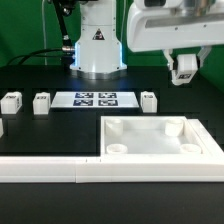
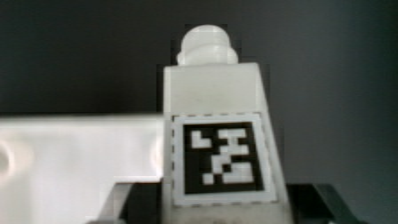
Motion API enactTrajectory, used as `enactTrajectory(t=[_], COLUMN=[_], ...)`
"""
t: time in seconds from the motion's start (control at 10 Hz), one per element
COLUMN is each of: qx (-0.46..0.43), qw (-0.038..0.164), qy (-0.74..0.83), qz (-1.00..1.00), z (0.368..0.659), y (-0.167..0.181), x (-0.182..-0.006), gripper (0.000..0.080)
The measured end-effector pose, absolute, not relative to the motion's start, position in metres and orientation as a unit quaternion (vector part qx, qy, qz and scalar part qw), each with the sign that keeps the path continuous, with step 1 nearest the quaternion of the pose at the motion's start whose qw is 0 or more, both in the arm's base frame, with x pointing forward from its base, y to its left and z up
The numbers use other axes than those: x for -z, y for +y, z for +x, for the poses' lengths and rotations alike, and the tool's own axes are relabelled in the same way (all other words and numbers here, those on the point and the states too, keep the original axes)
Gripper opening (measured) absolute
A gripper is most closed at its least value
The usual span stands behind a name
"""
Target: Assemble square table
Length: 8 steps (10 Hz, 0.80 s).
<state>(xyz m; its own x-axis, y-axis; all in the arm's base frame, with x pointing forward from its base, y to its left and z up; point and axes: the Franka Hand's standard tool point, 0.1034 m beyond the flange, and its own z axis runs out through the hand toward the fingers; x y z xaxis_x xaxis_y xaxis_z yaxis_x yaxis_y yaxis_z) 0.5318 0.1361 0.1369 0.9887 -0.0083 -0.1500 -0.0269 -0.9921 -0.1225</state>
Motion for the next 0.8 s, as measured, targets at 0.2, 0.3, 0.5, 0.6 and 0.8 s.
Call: enactTrajectory(t=[0.2,0.3,0.5,0.6,0.8], qx=[0.005,0.046,0.121,0.158,0.243], qw=[0.065,0.067,0.072,0.075,0.077], qy=[0.011,0.011,0.011,0.010,0.011], qz=[-0.998,-0.997,-0.990,-0.984,-0.967], z=[0.533,0.536,0.541,0.541,0.576], y=[0.139,0.139,0.142,0.143,0.134], x=[-0.133,-0.133,-0.133,-0.132,-0.148], gripper=[0.0291,0.0291,0.0291,0.0291,0.0291])
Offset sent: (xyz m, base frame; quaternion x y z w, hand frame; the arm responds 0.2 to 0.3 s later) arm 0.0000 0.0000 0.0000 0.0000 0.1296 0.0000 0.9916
